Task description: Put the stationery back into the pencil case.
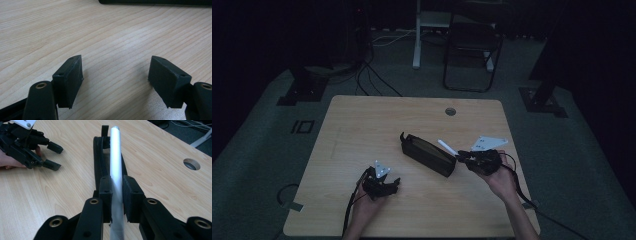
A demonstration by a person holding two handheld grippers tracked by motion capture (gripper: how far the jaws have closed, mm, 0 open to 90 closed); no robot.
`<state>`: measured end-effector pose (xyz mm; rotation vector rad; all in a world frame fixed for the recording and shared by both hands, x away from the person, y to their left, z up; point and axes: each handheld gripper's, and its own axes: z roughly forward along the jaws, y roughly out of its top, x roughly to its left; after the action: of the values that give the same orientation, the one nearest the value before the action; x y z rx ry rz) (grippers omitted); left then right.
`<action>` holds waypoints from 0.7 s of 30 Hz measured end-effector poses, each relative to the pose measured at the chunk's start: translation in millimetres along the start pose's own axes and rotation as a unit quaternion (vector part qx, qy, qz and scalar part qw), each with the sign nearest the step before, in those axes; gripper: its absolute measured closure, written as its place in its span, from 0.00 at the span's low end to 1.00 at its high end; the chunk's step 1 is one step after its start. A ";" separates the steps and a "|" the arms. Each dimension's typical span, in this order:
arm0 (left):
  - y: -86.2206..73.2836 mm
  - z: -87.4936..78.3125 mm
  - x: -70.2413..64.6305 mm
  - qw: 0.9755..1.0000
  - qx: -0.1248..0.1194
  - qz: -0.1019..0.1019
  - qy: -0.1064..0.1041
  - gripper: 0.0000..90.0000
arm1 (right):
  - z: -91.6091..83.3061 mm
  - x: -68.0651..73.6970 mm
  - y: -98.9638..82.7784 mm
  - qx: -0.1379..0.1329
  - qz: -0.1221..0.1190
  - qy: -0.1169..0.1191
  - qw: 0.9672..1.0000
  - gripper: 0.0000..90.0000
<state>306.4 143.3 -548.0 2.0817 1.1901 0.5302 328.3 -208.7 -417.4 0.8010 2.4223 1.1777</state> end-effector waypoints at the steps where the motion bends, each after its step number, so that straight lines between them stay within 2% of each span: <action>1: 0.0 0.0 0.0 1.000 0.000 0.000 0.000 0.31 | 0.0 0.0 0.0 0.000 0.000 0.000 1.000 0.87; 21: 0.1 0.2 -0.1 1.000 -0.001 0.000 0.000 0.31 | 14.2 -11.3 3.9 0.002 0.002 0.004 1.000 0.87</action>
<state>306.6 143.1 -548.1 2.0801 1.1898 0.5310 345.8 -205.0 -422.3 0.8029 2.4320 1.1798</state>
